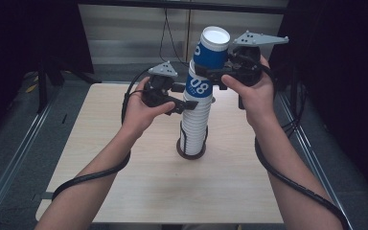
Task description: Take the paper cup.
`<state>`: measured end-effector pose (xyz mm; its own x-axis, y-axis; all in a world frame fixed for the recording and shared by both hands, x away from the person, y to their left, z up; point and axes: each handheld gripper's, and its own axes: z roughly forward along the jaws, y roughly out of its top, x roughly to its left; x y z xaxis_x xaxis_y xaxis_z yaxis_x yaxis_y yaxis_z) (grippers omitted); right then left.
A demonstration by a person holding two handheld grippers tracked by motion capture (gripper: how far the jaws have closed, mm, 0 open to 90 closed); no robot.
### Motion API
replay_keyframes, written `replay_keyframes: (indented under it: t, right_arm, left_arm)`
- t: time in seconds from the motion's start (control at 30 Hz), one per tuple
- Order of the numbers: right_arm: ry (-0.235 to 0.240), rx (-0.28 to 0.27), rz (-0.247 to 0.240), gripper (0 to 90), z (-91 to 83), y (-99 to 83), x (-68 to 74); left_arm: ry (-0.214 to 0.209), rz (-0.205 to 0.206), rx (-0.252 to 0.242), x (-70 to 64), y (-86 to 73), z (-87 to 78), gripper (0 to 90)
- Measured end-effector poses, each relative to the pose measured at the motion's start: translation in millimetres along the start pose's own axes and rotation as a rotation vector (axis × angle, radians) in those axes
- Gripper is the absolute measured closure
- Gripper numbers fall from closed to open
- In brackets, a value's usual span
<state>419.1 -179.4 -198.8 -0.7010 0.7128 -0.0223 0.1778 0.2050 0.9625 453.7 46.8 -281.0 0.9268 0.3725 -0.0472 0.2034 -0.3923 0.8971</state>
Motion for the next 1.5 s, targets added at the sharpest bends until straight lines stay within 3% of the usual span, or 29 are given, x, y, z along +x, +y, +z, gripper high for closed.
replay_keyframes:
  t: [0.5, 0.83, 1.27, 1.5]
  right_arm:
    - [0.004, -0.007, 0.004, 21.5, 0.1, 9.2, -1.9]
    - [-0.008, -0.01, 0.002, 21.5, -10.5, 12.8, -4.6]
    - [-0.033, -0.015, 0.008, 21.1, -33.9, 2.0, -12.8]
    - [-0.048, -0.012, 0.013, 21.2, -50.1, -13.9, -21.9]
  left_arm:
    - [-0.003, -0.001, 0.002, -0.1, -1.3, 0.5, 25.7]
    - [0.001, 0.0, 0.005, 1.6, -3.1, -1.2, 26.1]
    - [0.007, -0.013, 0.009, 3.2, -10.2, -4.7, 27.5]
    - [0.008, -0.023, 0.017, 1.8, -15.4, -8.4, 23.0]
